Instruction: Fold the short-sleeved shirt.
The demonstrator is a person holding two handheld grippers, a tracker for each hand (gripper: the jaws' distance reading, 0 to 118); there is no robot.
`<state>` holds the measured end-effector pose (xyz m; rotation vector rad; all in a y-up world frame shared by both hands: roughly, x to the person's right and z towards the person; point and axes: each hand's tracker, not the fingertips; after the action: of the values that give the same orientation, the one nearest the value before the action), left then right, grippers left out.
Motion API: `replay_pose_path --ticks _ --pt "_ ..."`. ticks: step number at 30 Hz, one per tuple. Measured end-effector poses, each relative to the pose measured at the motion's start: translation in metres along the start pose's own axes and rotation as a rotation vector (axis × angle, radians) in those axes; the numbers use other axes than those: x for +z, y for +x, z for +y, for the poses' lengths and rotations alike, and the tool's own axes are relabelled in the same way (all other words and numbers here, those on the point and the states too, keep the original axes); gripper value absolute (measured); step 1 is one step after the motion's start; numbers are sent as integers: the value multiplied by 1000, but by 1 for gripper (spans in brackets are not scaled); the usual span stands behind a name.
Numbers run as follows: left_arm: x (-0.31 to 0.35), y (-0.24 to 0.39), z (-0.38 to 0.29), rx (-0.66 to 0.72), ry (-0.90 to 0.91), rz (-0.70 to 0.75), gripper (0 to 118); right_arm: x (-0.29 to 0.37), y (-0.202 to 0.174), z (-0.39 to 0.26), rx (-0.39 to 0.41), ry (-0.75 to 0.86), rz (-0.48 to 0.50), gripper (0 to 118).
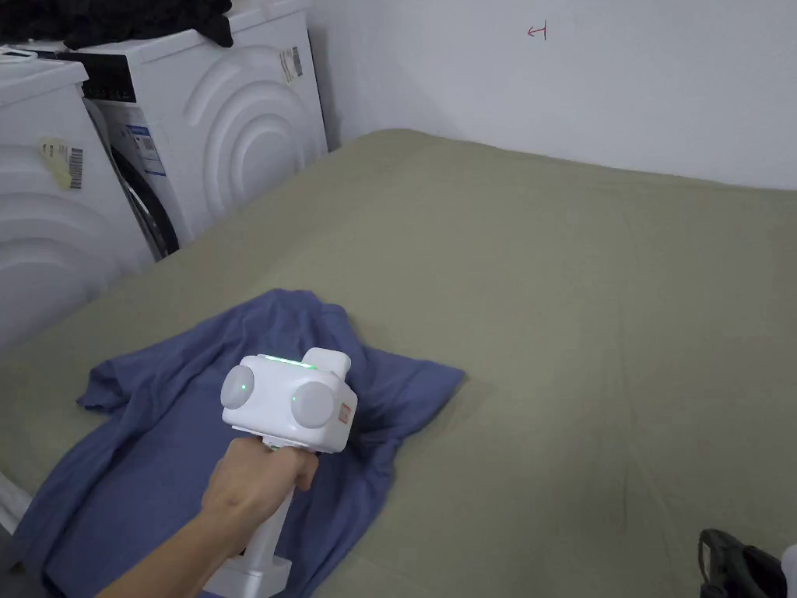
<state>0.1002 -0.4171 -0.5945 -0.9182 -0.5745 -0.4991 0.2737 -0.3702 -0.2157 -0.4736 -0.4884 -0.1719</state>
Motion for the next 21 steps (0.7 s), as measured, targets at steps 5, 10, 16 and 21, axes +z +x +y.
replay_pose_path --ticks 5,10,16,21 --pt "11 -10 -12 46 50 -11 0 18 10 -1 -15 9 -25 1" --pt "50 -8 -5 51 105 -25 0 42 27 -2 -23 16 -62 1" --pt "89 4 20 74 155 -63 0 82 52 -5 -47 36 -130 1" --pt "123 39 39 69 216 -124 0 116 76 -12 -75 54 -192 1"
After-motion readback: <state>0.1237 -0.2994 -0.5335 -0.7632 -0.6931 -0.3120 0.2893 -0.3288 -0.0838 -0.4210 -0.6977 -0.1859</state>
